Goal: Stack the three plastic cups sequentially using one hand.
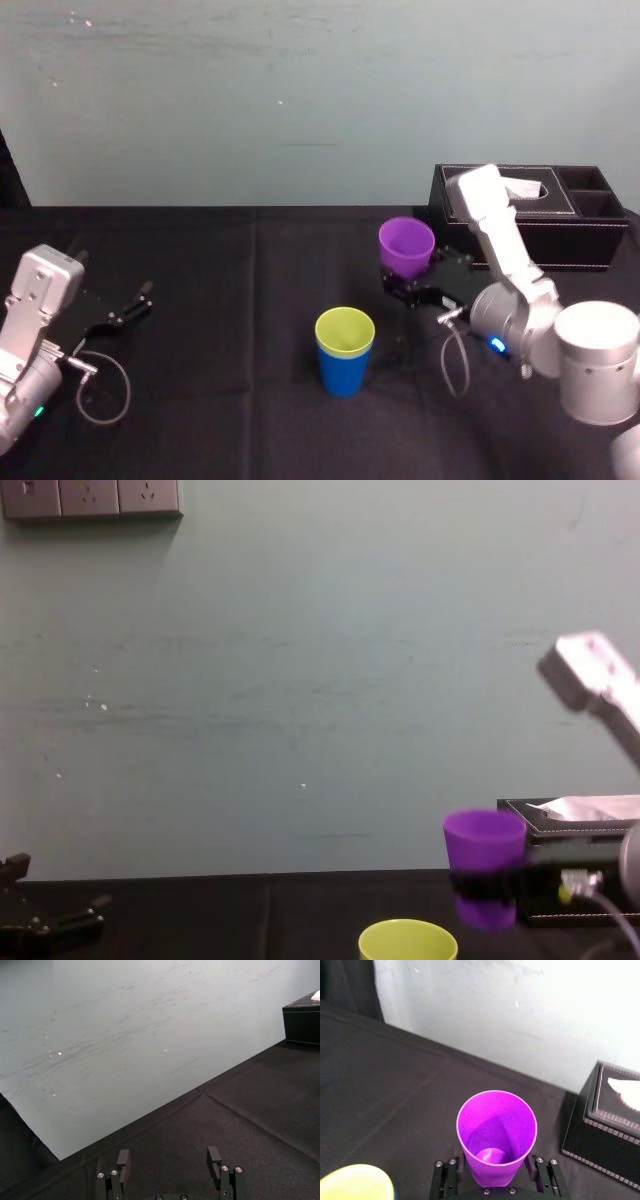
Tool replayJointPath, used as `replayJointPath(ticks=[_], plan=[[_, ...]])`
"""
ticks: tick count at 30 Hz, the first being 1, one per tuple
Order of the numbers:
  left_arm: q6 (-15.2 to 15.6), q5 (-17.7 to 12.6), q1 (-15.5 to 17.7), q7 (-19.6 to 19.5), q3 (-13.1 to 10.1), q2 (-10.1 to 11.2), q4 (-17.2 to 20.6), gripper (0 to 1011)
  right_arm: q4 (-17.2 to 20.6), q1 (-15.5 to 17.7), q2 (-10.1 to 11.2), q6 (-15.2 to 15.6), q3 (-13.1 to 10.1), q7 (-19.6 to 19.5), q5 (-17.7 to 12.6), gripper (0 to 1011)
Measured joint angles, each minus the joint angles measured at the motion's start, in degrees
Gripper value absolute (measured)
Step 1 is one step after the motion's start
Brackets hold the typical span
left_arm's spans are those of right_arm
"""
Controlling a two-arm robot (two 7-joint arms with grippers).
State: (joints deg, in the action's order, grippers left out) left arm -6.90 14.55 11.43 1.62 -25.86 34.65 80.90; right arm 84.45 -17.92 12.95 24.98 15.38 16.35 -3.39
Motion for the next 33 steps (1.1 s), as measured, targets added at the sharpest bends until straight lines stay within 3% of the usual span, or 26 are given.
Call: replayJointPath(ticks=[1, 4, 11, 17, 33], plan=[[0.0, 0.0, 0.0, 0.0, 0.0, 0.0, 0.0, 1000, 0.0, 0.0, 0.0, 0.0, 0.0, 0.0, 0.0, 707], [0.0, 0.0, 0.0, 0.0, 0.0, 0.0, 0.0, 1000, 5.6, 1.1, 1.2, 2.6, -0.6, 1.2, -0.9, 707], [0.0, 0.0, 0.0, 0.0, 0.0, 0.0, 0.0, 1000, 14.1, 3.1, 2.9, 6.7, -1.2, 3.5, -3.6, 707], [0.0, 0.0, 0.0, 0.0, 0.0, 0.0, 0.0, 1000, 19.1, 4.7, 4.1, 8.7, -1.0, 4.7, -5.7, 707], [0.0, 0.0, 0.0, 0.0, 0.0, 0.0, 0.0, 1000, 21.3, 7.1, 6.0, 9.6, 2.7, 5.6, -7.8, 707]])
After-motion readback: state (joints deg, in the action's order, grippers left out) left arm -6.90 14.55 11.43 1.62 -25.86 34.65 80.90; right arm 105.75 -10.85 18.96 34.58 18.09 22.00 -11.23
